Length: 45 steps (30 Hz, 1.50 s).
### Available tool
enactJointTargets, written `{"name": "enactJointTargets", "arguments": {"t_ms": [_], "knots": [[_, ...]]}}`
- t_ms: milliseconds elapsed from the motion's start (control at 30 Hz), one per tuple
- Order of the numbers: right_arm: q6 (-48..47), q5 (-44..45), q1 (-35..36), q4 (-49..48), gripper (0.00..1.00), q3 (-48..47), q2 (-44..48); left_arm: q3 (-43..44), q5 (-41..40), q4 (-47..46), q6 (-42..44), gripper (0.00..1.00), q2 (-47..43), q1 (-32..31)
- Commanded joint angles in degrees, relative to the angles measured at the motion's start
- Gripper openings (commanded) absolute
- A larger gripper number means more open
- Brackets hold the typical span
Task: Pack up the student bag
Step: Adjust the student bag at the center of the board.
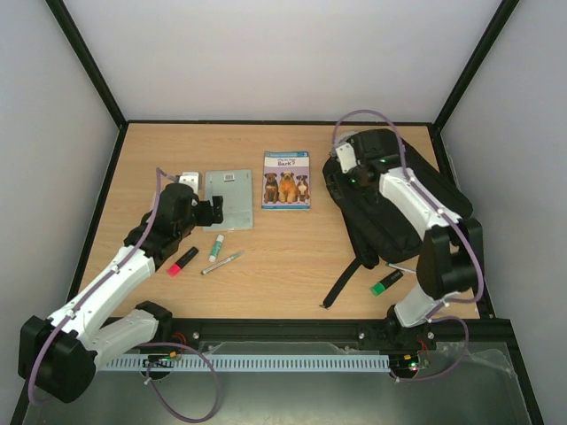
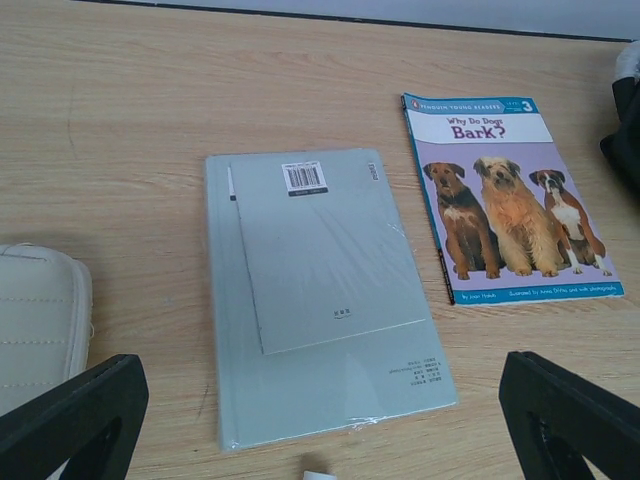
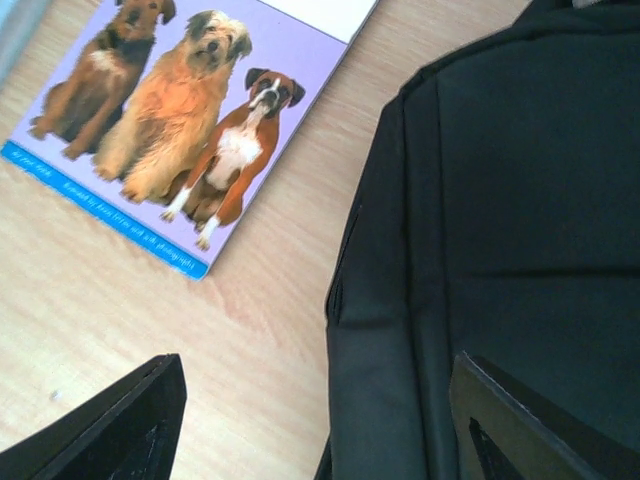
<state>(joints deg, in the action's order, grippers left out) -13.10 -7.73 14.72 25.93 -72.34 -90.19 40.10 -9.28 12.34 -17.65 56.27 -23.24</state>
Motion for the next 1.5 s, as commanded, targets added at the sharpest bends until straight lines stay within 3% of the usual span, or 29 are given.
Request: {"name": "enactJointTargets", "arguments": {"t_ms": [0,400,900,1000,1133,1200,1467], "knots": [[-0.37,9.87,2.91,3.60,0.72,-6.34,-7.27,-0.68,-0.63,-0.32,-0.50,0.99,-0.90,-0.61],[3.49,22.61,5.54,3.35,0.64,-14.79,-20.33,-0.90,-0.37,-0.30,-0.17,0.99,-1.04,-1.63],[6.63,28.92,5.49,1.25,0.64,-22.03,-32.13,-0.88,-0.82,-0.12,0.12,0.99,-0.91,-2.82],[6.33,29.48,5.52,1.31,0.51,-23.16,-34.13,-0.90,-1.04,-0.08,0.24,0.99,-0.91,-3.18],[5.90,26.11,5.60,5.11,0.12,-25.32,-35.24,-0.84,-0.94,0.05,0.25,0.99,-1.06,-3.36],[5.49,25.01,5.82,4.21,0.02,-23.47,-33.32,-0.89,-0.68,-0.01,0.25,0.99,-1.07,-3.51],[-3.58,17.03,8.67,-0.57,0.01,-10.81,-22.07,-0.85,-0.30,-0.13,0.43,0.99,-0.34,-3.82]]}}
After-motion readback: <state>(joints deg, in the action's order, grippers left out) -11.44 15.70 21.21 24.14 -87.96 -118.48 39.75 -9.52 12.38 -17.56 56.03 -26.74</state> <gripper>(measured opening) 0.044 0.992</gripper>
